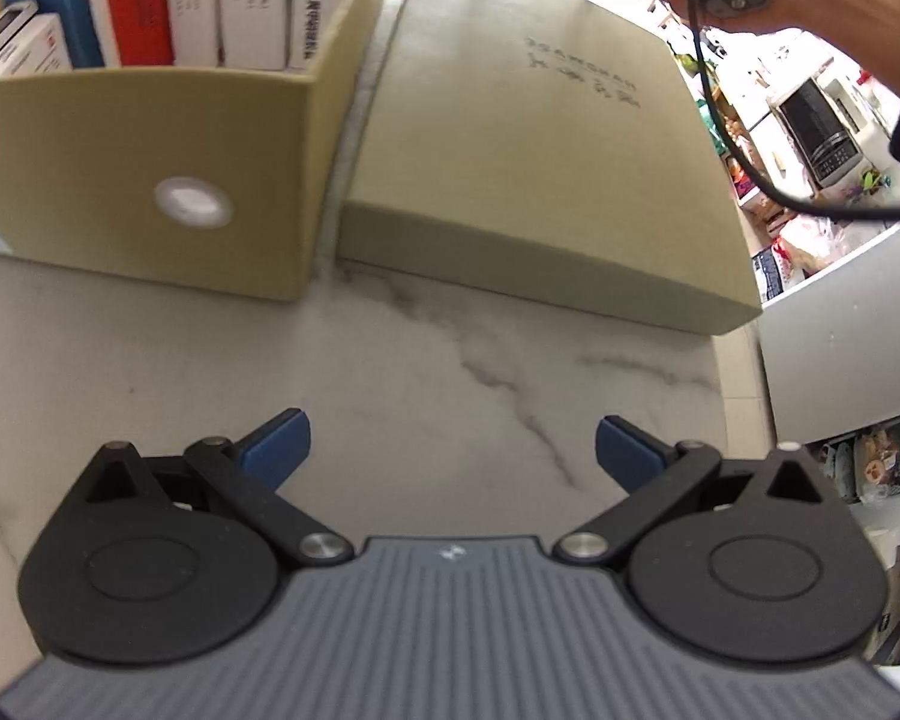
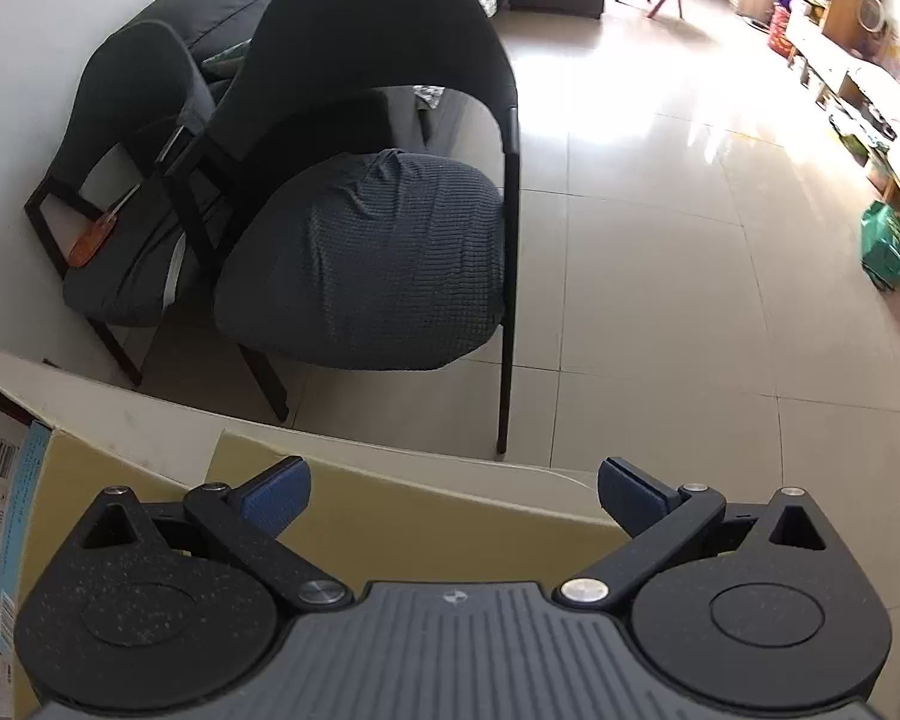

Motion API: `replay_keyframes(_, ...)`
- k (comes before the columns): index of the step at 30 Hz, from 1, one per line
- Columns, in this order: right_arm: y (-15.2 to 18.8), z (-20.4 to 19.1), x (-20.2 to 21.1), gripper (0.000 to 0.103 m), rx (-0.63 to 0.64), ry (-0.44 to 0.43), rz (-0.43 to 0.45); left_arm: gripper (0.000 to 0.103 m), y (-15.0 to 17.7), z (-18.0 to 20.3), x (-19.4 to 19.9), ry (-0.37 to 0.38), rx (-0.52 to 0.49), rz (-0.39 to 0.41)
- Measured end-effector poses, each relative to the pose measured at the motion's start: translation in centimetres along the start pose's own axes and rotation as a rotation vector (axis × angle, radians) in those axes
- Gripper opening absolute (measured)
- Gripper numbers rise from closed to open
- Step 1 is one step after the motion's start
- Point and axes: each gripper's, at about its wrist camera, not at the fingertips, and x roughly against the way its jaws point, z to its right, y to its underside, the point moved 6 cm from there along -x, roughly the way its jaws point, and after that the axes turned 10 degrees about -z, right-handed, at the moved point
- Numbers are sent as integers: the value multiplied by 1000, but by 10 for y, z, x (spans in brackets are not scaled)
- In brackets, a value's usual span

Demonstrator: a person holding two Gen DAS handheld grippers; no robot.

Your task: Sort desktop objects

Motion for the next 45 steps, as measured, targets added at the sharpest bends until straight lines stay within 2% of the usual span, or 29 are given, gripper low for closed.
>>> replay_keyframes(5, 3, -4, -15, 103, -4, -72, -11, 103, 4, -9, 1, 2, 0, -10)
replay_keyframes(20, 50, -5, -8, 103, 38, -225, 31, 103, 13, -20, 9, 12, 4, -3)
replay_keyframes(32, 67, -11, -2, 103, 52, -245, 44, 103, -9, -23, 24, 4, -12, 21)
replay_keyframes(45, 84, -21, 1, 103, 89, -273, 65, 103, -28, -14, 20, 0, -21, 20)
